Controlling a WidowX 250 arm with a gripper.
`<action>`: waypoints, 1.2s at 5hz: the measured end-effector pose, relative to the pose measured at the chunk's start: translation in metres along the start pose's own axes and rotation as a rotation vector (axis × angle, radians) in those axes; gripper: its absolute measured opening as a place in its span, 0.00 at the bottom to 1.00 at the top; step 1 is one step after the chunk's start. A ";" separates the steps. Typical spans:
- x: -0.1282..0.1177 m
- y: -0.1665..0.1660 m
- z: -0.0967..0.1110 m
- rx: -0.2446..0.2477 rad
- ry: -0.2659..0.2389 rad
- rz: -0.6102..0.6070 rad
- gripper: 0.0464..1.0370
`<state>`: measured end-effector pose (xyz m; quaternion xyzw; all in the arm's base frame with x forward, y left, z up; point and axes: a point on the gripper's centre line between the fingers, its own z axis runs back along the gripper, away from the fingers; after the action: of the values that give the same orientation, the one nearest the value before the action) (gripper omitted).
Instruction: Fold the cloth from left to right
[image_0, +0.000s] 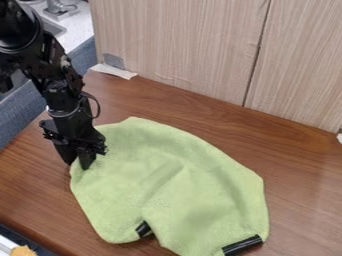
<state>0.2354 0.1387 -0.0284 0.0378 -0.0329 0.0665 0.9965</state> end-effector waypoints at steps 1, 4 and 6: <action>0.000 0.002 0.001 0.002 -0.004 0.014 0.13; 0.012 0.000 0.034 0.038 -0.062 -0.024 0.02; 0.037 -0.062 0.085 0.066 -0.186 -0.200 0.02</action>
<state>0.2750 0.0753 0.0542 0.0797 -0.1188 -0.0360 0.9891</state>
